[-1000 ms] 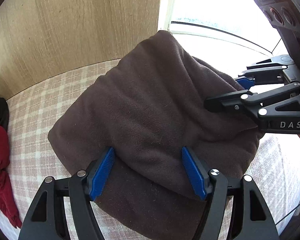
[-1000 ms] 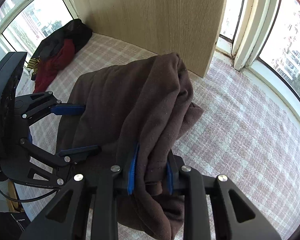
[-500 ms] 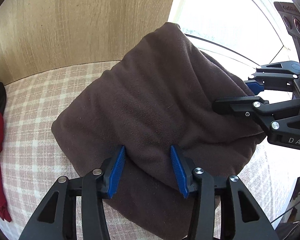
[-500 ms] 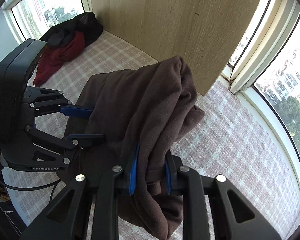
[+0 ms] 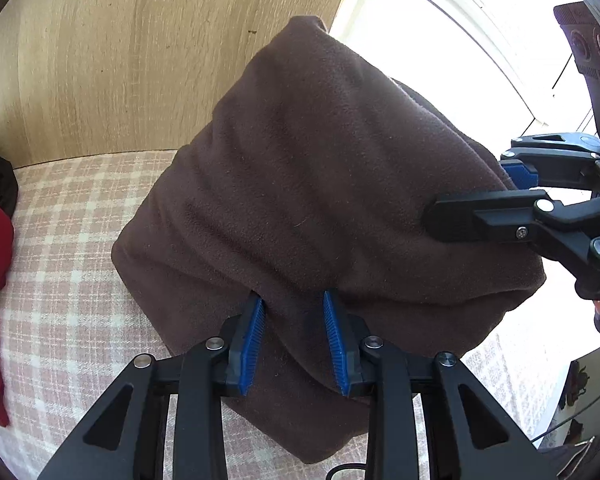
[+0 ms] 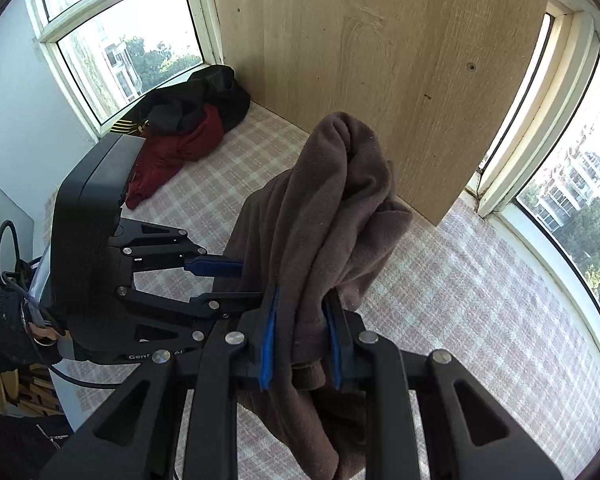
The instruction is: Fold clothes
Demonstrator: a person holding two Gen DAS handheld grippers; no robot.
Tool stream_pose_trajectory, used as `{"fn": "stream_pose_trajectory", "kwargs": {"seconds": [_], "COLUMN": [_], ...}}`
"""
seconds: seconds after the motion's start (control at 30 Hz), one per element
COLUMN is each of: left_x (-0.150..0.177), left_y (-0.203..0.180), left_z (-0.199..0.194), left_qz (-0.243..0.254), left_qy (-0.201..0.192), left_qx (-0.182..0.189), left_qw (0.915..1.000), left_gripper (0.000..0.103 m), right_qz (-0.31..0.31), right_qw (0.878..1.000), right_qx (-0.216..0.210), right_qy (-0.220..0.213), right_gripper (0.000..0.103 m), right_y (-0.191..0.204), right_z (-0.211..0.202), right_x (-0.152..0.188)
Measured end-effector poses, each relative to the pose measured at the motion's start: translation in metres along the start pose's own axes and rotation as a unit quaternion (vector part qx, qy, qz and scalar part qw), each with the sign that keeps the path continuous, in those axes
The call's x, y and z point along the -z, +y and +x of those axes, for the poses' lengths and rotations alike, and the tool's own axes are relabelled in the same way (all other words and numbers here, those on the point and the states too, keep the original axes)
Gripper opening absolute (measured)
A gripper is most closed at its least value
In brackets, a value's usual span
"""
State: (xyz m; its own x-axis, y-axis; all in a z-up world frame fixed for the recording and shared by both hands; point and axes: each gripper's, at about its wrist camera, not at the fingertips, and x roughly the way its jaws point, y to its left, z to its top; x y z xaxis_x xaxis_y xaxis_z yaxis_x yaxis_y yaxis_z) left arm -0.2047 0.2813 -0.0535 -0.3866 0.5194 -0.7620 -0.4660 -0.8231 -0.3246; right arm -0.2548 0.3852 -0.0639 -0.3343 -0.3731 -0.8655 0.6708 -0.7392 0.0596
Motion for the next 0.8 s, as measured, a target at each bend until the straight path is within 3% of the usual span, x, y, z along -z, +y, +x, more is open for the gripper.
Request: {"fn": "stream_pose_trajectory", "kwargs": {"seconds": [0.27,0.4,0.47,0.5,0.53,0.57,0.63,0.7,0.77,0.8], "left_x": [-0.008,-0.02,-0.024,-0.018,-0.006,0.009,0.038,0.054,0.059,0.062], "left_y": [-0.06,-0.099,-0.107,-0.101,-0.085,-0.063,-0.013,0.012,0.028,0.058], "left_z": [-0.035,-0.033,-0.02,-0.005,0.004,0.004,-0.018,-0.05,-0.078,-0.084], "left_qz": [0.02,0.038,0.043,0.049,0.045,0.031,-0.008,-0.01,0.0,-0.005], "left_qy": [-0.044,-0.066,-0.058,-0.014,0.019,0.037,0.055,0.06,0.06,0.059], "left_qx": [0.082,0.17,0.22,0.194,0.145,0.127,0.095,0.057,0.025,0.027], "left_qw": [0.9955,0.9825,0.9728,0.9796,0.9882,0.9907,0.994,0.9966,0.9979,0.9979], "left_gripper": [0.028,0.028,0.032,0.033,0.03,0.028,0.028,0.029,0.03,0.033], "right_qz": [-0.008,-0.004,0.002,0.021,0.041,0.054,0.08,0.101,0.099,0.097], "right_qw": [0.999,0.998,0.998,0.998,0.998,0.998,0.995,0.986,0.983,0.982], "right_qx": [0.006,0.043,0.058,0.051,0.043,0.031,-0.017,-0.117,-0.148,-0.161], "right_qy": [-0.039,-0.053,-0.032,-0.018,-0.004,0.014,0.05,0.064,0.043,0.032], "right_gripper": [0.021,0.021,0.021,0.021,0.024,0.026,0.028,0.028,0.028,0.028], "right_y": [0.022,0.023,0.023,0.02,0.017,0.019,0.03,0.049,0.054,0.057], "right_z": [-0.074,-0.118,-0.122,-0.11,-0.097,-0.074,-0.025,-0.007,-0.031,-0.044], "right_x": [0.01,0.015,0.014,0.015,0.015,0.019,0.034,0.054,0.069,0.076]}}
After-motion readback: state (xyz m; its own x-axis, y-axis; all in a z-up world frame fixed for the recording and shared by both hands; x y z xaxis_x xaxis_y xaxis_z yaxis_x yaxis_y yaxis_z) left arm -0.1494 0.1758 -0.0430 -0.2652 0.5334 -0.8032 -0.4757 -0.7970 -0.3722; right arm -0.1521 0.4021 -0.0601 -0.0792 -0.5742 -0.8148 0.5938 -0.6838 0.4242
